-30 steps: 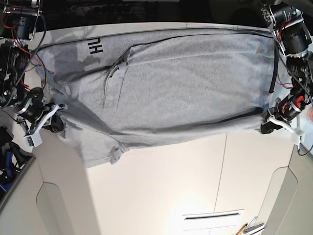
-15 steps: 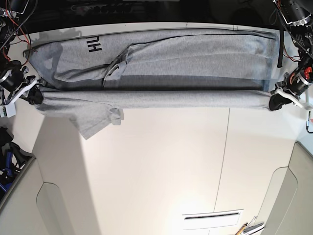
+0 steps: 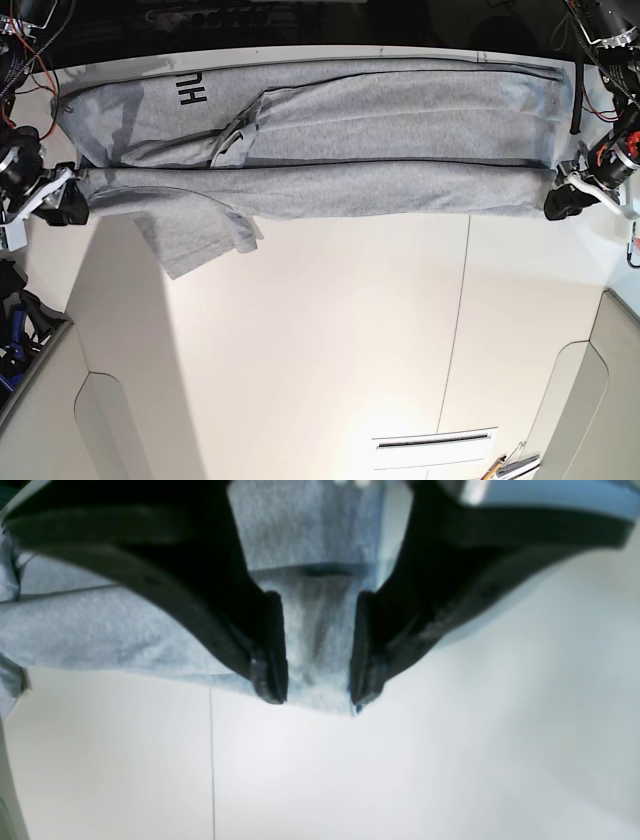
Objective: Fold the T-shirt properly
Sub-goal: 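Lift the grasped edge and fold it over onto the other half, release, then move the right gripper to the collar end and grasp it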
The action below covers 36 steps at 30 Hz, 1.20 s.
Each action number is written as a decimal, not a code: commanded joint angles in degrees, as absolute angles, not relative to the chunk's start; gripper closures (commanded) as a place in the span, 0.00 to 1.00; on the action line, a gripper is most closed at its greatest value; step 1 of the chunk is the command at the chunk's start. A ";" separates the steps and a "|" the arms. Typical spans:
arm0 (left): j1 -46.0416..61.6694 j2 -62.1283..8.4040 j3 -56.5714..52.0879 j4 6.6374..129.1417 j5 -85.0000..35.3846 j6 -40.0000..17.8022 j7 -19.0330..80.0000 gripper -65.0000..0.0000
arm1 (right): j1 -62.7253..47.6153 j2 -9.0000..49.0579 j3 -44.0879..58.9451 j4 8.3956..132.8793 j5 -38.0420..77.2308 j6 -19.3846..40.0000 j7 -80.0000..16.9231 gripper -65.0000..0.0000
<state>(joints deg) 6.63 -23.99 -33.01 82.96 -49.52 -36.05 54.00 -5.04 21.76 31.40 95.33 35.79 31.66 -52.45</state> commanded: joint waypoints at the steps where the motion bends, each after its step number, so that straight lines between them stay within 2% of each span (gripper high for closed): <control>1: 5.85 -25.08 -33.34 84.44 -51.33 -36.93 52.97 0.62 | -3.11 23.00 31.81 96.86 36.67 31.75 -49.78 0.67; 5: 5.74 -25.06 -33.34 84.82 -52.10 -36.95 52.97 0.62 | 1.80 23.00 29.04 96.05 33.17 31.75 -48.53 0.67; 9: 5.72 -25.06 -33.34 84.82 -52.12 -36.93 52.73 0.62 | 6.15 23.00 21.47 89.58 27.40 31.66 -44.47 0.51; 11: 5.72 -25.06 -33.34 84.82 -52.10 -36.91 52.73 0.62 | 8.43 22.98 17.15 84.29 25.67 31.22 -41.58 0.46; 16: 5.72 -25.06 -33.34 84.82 -52.10 -36.91 52.73 0.62 | 14.63 22.96 7.92 69.41 20.73 28.45 -37.06 0.46; 22: 5.72 -25.04 -33.34 84.82 -52.36 -36.91 52.69 0.62 | 17.91 22.13 2.72 60.34 20.78 30.39 -36.95 0.47; 23: 5.72 -25.04 -33.34 84.82 -52.47 -36.93 52.69 0.62 | 17.89 21.74 2.57 60.34 20.91 31.22 -37.32 0.51; 25: 5.72 -25.02 -33.34 84.82 -52.53 -36.91 52.71 0.62 | 17.91 20.84 2.55 60.42 21.93 32.01 -37.78 0.65; 28: 5.74 -24.91 -33.34 84.82 -52.53 -36.91 52.73 0.62 | 17.91 19.64 2.55 60.58 24.51 31.94 -37.89 0.97; 29: 5.74 -24.91 -33.34 84.82 -52.47 -36.91 52.75 0.62 | 17.91 19.33 2.55 60.90 24.95 31.92 -38.28 1.00; 36: 5.74 -24.91 -33.34 84.82 -52.49 -36.91 52.75 0.62 | 17.34 19.03 2.57 72.42 25.61 31.75 -46.52 1.00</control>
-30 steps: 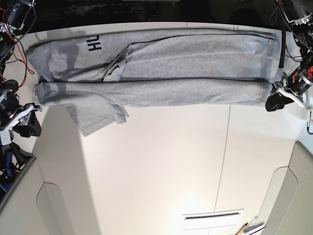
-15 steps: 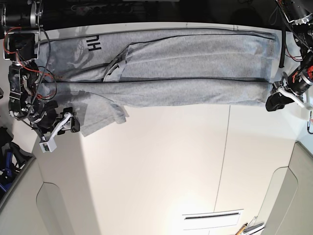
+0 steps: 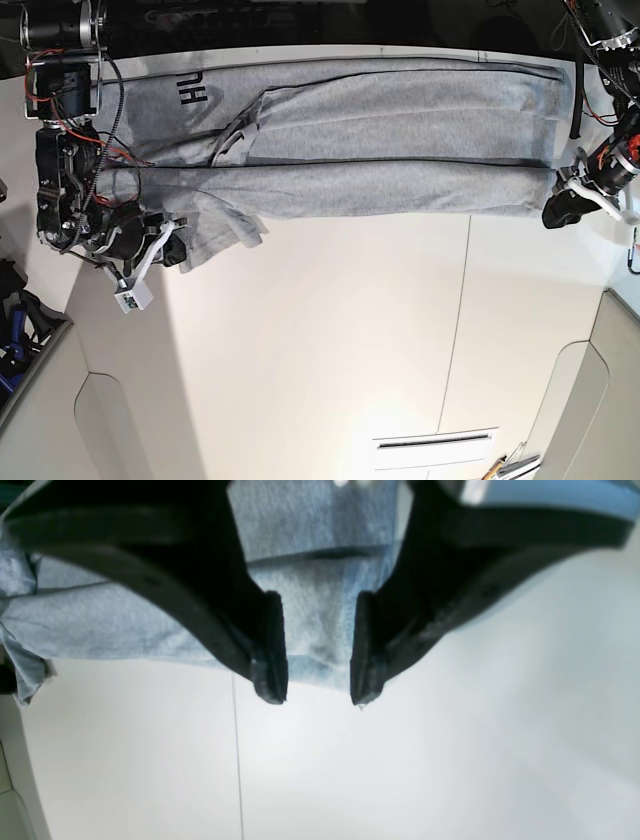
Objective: Fold the T-shirt properly
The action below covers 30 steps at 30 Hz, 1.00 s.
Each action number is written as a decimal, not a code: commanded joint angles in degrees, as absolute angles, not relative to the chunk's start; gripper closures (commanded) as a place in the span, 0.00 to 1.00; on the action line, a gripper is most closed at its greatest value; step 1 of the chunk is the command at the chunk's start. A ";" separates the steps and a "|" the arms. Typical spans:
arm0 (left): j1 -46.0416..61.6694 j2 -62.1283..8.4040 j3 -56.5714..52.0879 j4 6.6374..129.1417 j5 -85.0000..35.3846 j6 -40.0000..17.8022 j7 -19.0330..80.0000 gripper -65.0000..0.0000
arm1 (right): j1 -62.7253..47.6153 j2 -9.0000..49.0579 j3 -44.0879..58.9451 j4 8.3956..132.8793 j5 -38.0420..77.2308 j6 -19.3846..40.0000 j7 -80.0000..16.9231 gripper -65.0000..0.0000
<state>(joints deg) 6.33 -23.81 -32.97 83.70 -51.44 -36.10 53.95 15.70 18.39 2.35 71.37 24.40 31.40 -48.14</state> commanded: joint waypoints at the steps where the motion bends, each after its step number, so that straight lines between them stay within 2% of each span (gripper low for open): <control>1: 5.74 -24.91 -33.34 84.82 -52.49 -36.91 52.75 0.62 | 16.75 19.03 2.57 75.40 26.28 31.70 -47.92 1.00; 7: 5.74 -24.91 -33.34 84.82 -52.49 -36.91 52.75 0.62 | 7.79 18.31 2.55 95.70 29.82 31.70 -53.15 1.00; 12: 5.74 -24.91 -33.34 84.79 -52.49 -36.91 52.75 0.62 | -3.55 15.64 2.55 106.59 29.80 31.70 -54.63 1.00; 18: 5.74 -24.91 -33.34 84.79 -52.53 -36.88 52.75 0.62 | -14.17 13.19 2.55 111.83 31.31 31.75 -55.96 1.00; 25: 5.74 -24.91 -33.34 84.82 -52.58 -36.88 52.51 0.62 | -18.17 13.30 2.68 111.96 30.11 31.73 -56.21 1.00; 26: 5.74 -24.93 -33.34 84.82 -52.58 -36.91 52.16 0.62 | -18.11 13.32 2.68 111.96 29.82 31.73 -56.16 0.89; 28: 5.74 -24.93 -33.61 84.82 -53.04 -36.93 51.66 0.61 | -17.82 13.30 2.68 111.96 29.82 31.73 -55.88 0.56; 29: 5.74 -24.93 -34.09 84.82 -53.65 -37.26 51.70 0.58 | -17.78 13.30 2.68 112.01 30.00 31.73 -55.57 0.47; 30: 5.74 -24.93 -34.81 84.82 -54.30 -38.11 51.99 0.54 | -17.80 13.30 2.68 112.12 30.00 31.73 -55.05 0.44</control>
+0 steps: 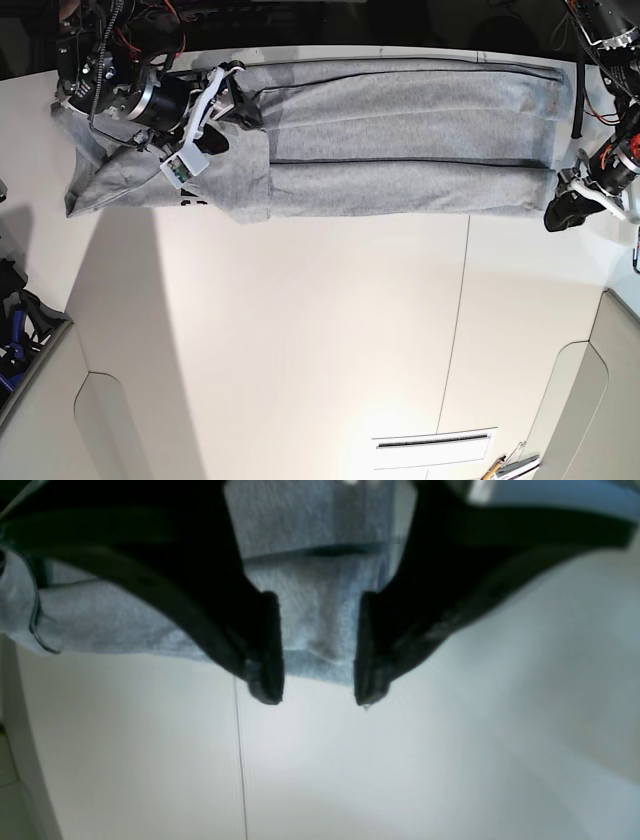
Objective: Fold the T-shirt properly
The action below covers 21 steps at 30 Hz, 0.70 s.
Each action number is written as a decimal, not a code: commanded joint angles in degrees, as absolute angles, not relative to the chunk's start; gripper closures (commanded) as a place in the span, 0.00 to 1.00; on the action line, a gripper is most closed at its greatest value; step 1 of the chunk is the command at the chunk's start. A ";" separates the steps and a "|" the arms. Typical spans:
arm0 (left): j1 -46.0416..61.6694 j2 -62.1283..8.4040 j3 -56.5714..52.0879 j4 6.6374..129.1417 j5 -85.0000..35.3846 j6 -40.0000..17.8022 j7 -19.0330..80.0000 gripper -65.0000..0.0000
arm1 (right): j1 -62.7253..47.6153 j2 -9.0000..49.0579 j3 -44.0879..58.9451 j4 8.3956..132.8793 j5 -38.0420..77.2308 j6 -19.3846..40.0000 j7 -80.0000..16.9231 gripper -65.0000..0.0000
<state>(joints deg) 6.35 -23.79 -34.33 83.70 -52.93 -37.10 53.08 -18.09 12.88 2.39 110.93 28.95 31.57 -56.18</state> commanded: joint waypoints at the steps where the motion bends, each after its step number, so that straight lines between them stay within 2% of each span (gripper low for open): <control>1: 5.74 -24.93 -35.75 84.82 -55.11 -38.83 52.80 0.51 | -17.80 13.30 2.68 112.20 30.00 31.73 -54.72 0.44; 6: 6.79 -24.93 -41.71 84.82 -62.67 -39.72 59.29 0.50 | -17.78 13.30 3.51 114.17 29.95 31.73 -53.80 0.44; 11: 11.88 -24.91 -45.30 84.82 -63.70 -39.75 59.40 0.50 | -17.76 13.32 7.97 118.08 29.95 31.73 -52.99 0.44; 21: 19.20 -22.39 -45.56 84.71 -63.92 -40.00 58.28 0.50 | -16.71 13.32 19.18 118.67 29.32 31.68 -51.27 0.44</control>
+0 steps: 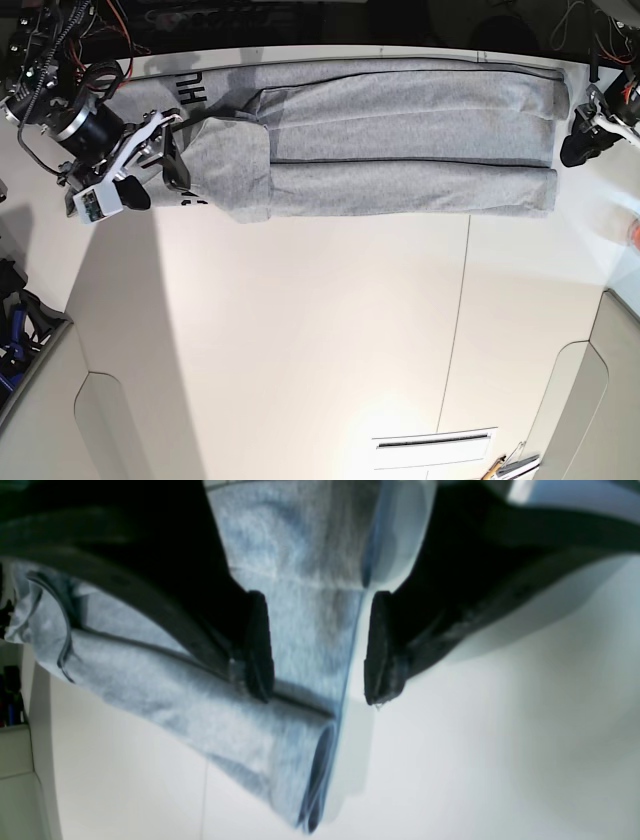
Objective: Fold the T-shirt properly
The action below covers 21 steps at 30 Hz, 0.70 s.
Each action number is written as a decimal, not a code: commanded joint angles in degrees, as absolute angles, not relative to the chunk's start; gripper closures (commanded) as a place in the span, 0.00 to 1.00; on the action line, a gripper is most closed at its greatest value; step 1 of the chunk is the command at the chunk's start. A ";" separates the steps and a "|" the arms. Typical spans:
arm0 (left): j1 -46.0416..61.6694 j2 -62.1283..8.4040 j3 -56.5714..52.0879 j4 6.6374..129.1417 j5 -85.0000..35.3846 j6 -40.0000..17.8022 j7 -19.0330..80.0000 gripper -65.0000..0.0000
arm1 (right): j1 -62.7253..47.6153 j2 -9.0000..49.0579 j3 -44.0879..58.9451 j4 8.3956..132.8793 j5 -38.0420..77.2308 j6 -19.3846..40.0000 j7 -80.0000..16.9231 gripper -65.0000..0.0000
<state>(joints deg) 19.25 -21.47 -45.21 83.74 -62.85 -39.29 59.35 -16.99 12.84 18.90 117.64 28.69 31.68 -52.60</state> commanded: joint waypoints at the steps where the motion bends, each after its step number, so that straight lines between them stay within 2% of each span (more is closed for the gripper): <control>1: 19.31 -21.67 -45.56 84.53 -62.89 -40.00 57.82 0.50 | -16.69 13.32 19.90 118.56 29.19 31.68 -51.24 0.44; 8: 19.35 -19.18 -45.56 81.95 -56.25 -40.00 52.10 0.50 | -16.69 13.34 21.32 115.66 27.88 31.68 -51.03 0.44; 14: 18.94 -18.96 -44.42 77.73 -56.16 -40.00 50.00 0.50 | -16.67 13.32 21.30 111.68 28.12 31.70 -49.41 0.44; 21: 18.70 -18.87 -38.04 76.75 -56.29 -40.00 48.60 0.50 | -16.69 13.32 21.30 111.37 28.95 31.73 -49.45 0.44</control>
<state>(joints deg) 18.37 -18.31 -38.13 76.53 -58.00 -40.40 46.70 -16.99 12.82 20.95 110.45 27.94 31.70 -51.00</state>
